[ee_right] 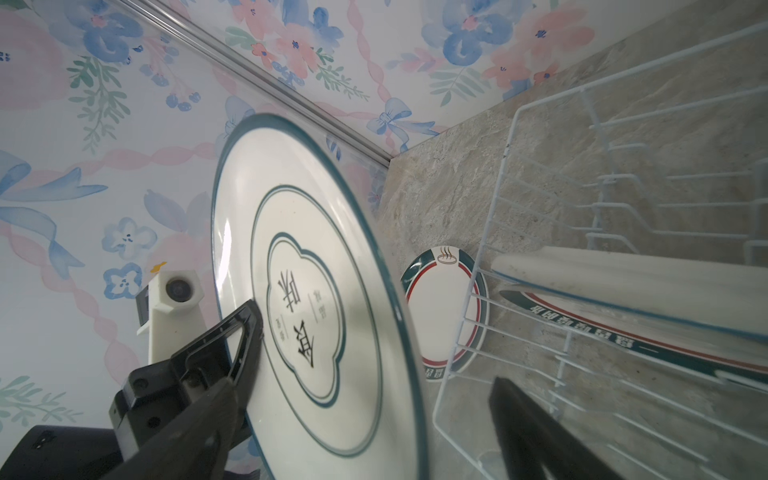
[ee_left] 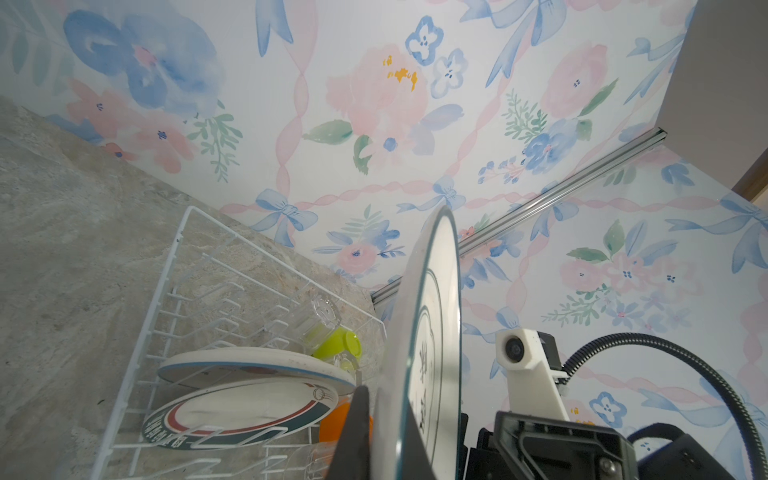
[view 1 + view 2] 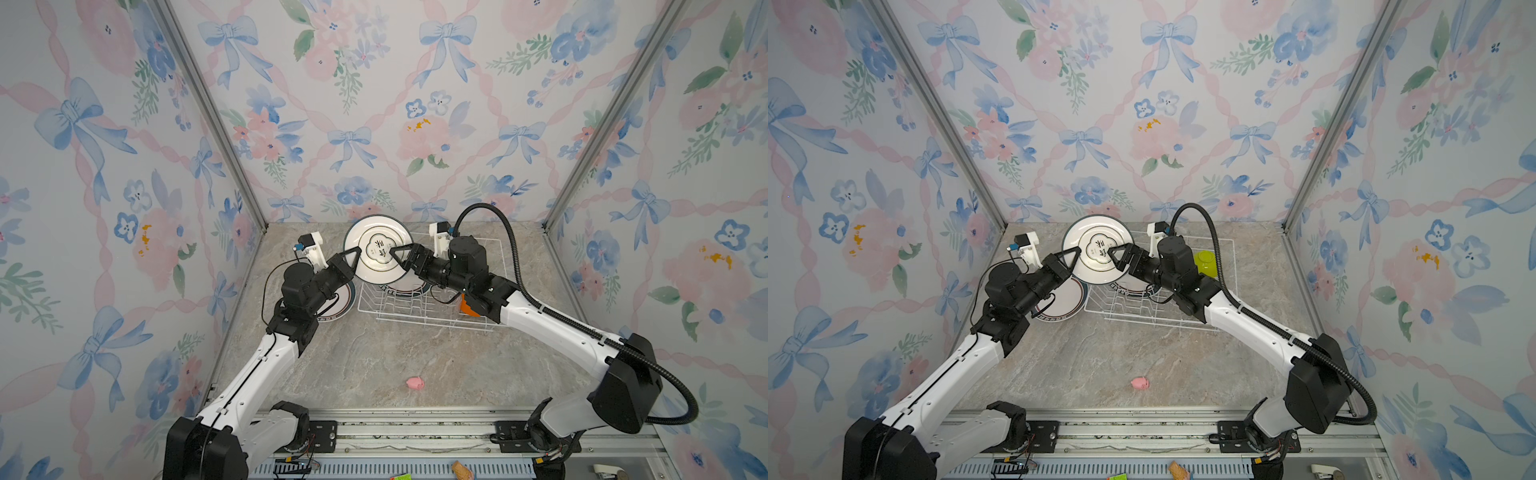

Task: Unload the mixed dishes from the dish rack
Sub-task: 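Carry the white plate onto the green-rimmed plate with the left gripper while the right withdraws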

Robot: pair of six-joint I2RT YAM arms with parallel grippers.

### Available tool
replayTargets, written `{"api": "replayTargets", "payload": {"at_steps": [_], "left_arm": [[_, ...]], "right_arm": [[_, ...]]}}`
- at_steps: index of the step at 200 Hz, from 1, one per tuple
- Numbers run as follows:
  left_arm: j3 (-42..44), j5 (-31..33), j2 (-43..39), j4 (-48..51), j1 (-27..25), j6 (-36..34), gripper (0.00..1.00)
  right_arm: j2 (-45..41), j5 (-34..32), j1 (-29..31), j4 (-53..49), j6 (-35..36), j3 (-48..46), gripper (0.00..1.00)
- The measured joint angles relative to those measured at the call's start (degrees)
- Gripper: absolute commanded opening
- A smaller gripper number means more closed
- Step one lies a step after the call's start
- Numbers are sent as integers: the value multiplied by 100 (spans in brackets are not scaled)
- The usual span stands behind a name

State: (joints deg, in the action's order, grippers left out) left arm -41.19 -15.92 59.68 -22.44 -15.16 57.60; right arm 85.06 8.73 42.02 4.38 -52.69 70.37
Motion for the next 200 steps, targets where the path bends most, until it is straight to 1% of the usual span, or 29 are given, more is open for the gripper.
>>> {"api": "replayTargets", "payload": {"at_steps": [13, 27, 36, 50, 66, 110, 138, 166, 200], "left_arm": [[109, 2, -50, 46, 160, -4, 0], [332, 63, -157, 138, 461, 7, 0], [564, 125, -337, 179, 715, 11, 0], [940, 264, -669, 348, 1189, 20, 0], [1147, 389, -909, 505, 1644, 22, 0], [1375, 494, -835, 737, 2490, -17, 0], [1626, 557, -474, 732, 2682, -17, 0], [1665, 452, 15, 708, 2684, -20, 0], [1646, 321, 518, 621, 2684, -122, 0]], "right_arm": [[-50, -304, 68, -332, 260, 70, 97], [-98, -739, 227, -743, 614, 219, 97], [-149, -1106, 400, -1023, 916, 328, 97], [-269, -1486, 614, -1300, 1279, 413, 97], [-455, -1764, 758, -1523, 1580, 422, 97], [-627, -2782, 874, -2260, 2173, 647, 97], [-741, -3112, 905, -2540, 2339, 584, 97], [-925, -3307, 903, -2697, 2409, 450, 97], [-929, -3397, 890, -2885, 2470, 444, 97]]}}
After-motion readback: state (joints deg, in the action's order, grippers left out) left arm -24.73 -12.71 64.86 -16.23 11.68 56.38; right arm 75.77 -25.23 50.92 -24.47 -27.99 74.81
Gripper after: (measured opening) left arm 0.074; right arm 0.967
